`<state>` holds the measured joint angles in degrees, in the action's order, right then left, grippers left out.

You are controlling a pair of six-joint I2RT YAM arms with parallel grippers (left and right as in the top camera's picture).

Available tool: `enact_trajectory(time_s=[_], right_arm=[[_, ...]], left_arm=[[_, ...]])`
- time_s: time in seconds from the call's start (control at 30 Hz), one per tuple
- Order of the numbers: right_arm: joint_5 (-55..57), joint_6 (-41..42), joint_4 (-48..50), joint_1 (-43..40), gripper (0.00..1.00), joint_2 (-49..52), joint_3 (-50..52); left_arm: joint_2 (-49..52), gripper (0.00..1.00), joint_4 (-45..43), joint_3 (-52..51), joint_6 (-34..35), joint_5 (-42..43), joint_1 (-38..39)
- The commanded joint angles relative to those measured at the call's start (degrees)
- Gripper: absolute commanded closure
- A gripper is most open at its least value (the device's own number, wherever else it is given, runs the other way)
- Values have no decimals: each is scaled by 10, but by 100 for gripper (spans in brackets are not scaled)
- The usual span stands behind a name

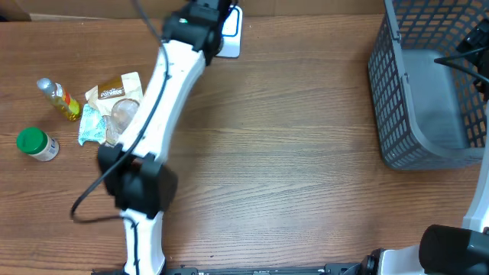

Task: Scan the item barcode
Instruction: 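Carry the Kleenex packet left and lower it beside the brown pouch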

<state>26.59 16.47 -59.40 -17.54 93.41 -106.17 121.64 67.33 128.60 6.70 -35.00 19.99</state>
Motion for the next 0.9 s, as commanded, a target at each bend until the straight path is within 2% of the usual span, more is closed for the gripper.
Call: enact_trajectory(time_s=[0.0, 0.13, 0.2, 0.33, 0.4, 0.5, 0.53, 0.57, 0.6, 0.63, 0.87], right_arm=[[8, -3, 3, 0, 0, -1, -3], [8, -2, 3, 0, 0, -1, -3], [8, -2, 3, 0, 0, -1, -3], [8, -2, 3, 0, 0, -1, -3], [8, -3, 3, 0, 0, -1, -3], [8, -3, 3, 0, 0, -1, -3], [8, -3, 3, 0, 0, -1, -3], [8, -3, 3, 0, 0, -1, -3], [8, -2, 3, 0, 0, -1, -3], [8, -3, 3, 0, 0, -1, -3], [8, -2, 3, 0, 0, -1, -3]], left_arm=[[-14, 96, 86, 5, 141, 67, -10], [1, 96, 191, -6, 180, 85, -26], [6, 94, 203, -27, 182, 82, -38], [9, 91, 183, -97, 193, 81, -74], [9, 95, 168, -130, 197, 92, -90], [9, 95, 128, -184, 197, 120, -113], [9, 91, 116, -199, 196, 126, -120], [9, 73, 105, -214, 195, 131, -126], [9, 25, 99, -223, 195, 138, -131], [9, 0, 95, -233, 195, 146, -137], [9, 0, 87, -242, 195, 188, -152]])
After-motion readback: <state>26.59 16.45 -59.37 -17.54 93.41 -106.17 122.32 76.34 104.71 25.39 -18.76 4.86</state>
